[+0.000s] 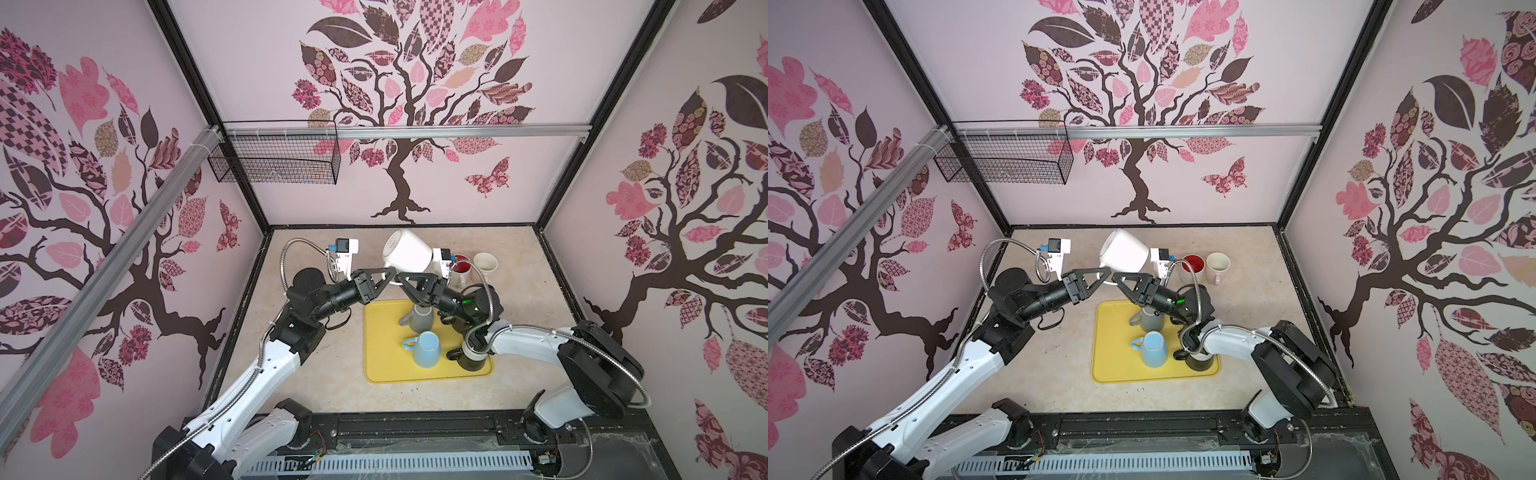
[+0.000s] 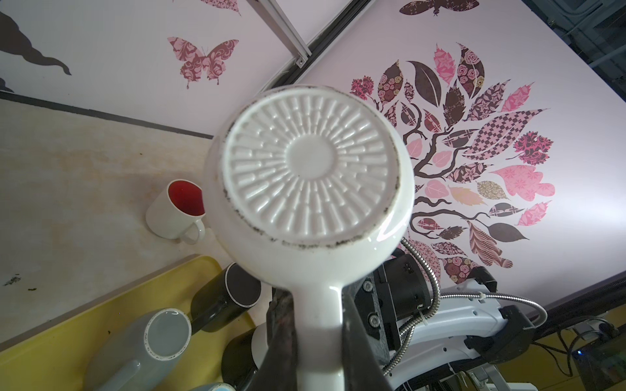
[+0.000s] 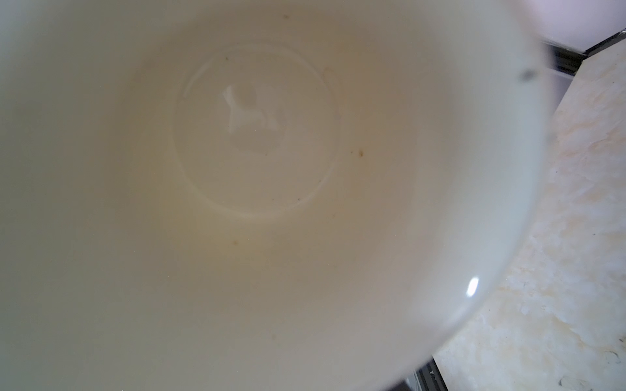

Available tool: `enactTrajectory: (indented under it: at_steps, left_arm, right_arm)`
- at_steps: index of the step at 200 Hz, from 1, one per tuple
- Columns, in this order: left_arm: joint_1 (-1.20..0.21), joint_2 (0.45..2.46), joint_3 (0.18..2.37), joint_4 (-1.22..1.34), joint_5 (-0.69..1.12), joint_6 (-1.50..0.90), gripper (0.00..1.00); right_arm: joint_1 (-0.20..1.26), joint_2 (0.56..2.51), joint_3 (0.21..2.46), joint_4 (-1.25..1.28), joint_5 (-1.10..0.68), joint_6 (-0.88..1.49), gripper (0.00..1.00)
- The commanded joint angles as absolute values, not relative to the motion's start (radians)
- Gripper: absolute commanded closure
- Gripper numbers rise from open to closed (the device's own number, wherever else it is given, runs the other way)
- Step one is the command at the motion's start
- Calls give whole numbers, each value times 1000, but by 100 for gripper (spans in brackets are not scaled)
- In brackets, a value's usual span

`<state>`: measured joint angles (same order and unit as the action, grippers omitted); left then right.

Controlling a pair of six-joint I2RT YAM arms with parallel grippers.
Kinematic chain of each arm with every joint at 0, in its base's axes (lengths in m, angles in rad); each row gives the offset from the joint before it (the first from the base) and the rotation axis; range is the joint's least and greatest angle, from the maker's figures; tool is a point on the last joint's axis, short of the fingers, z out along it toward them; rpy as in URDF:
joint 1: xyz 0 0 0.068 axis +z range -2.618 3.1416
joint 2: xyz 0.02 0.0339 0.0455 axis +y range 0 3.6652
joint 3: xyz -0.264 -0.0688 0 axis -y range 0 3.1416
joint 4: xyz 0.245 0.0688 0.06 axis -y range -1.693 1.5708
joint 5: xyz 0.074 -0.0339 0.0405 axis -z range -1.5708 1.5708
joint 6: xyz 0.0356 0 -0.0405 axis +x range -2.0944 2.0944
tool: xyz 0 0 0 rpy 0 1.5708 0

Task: Turn the mug right side up
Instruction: Place the mug at the top-center of the table.

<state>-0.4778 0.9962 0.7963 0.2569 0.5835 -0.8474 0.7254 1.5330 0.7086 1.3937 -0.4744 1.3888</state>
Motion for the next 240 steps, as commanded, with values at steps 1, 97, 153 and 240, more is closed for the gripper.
enactTrajectory:
  at_steps: [1,97,153,240]
  left_arm:
    - [-493,963,760,354,603,-848,100]
    - [-494,900,685,290,542,-789,98]
    - [-489,831,752,-71,341,-659,3]
    - [-258,901,791,-180,757,-649,3]
  right_arm:
    - [723,1549,776,1471,-437,1406,63]
    - [678,1530,772,1414,-446,1379,100]
    - [618,1448,784,1103,-486,1245,100]
    - [575,1339,1045,199,-348,705,100]
